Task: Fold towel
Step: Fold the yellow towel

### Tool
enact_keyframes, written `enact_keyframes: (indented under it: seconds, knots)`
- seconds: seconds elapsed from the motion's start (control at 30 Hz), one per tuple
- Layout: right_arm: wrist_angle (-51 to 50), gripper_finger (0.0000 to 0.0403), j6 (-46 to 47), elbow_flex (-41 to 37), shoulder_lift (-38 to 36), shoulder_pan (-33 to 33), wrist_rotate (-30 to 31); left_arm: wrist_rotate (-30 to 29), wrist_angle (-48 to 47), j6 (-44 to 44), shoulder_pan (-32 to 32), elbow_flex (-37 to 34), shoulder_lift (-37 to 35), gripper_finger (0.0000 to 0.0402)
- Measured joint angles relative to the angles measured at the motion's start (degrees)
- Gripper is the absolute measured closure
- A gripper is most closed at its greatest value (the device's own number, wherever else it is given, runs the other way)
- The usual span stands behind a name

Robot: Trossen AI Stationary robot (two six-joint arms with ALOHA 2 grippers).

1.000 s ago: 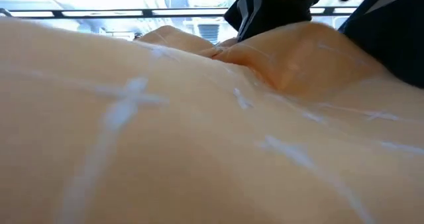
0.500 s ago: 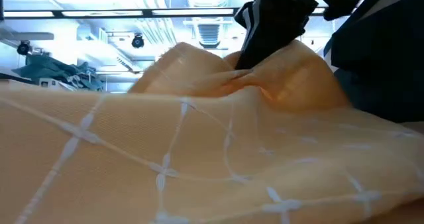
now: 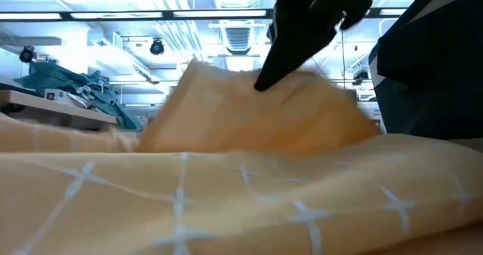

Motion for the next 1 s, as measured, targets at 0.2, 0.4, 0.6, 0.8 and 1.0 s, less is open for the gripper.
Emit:
enact_keyframes:
  seconds: [0.2, 0.4, 0.6, 0.8, 1.0]
  knots:
    - [-1.7, 0.0269, -2.8, -0.1, 2.8, -0.9, 1.3, 0.4, 13.6, 3.5, -0.2, 0.1, 0.3, 0.0401]
    - [0.4, 0.0238, -7.5, 0.2, 3.1, -2.3, 0.9, 0.4, 17.8, 3.3, -0.4, 0.3, 0.8, 0.0401]
    - [4.7, 0.0252, -9.1, 0.2, 3.1, -3.4, -3.8, 0.0, 18.1, 3.3, -0.5, 1.5, 3.3, 0.0401]
    - [5.3, 0.0267, -7.5, 0.2, 3.2, -7.6, -5.5, -0.1, 18.8, 3.4, -0.7, 2.2, 5.4, 0.0401]
    - [8.1, 0.0252, -14.7, 0.1, 3.7, -9.8, -14.8, -0.3, 25.4, 3.9, -0.8, 2.4, 5.7, 0.0401]
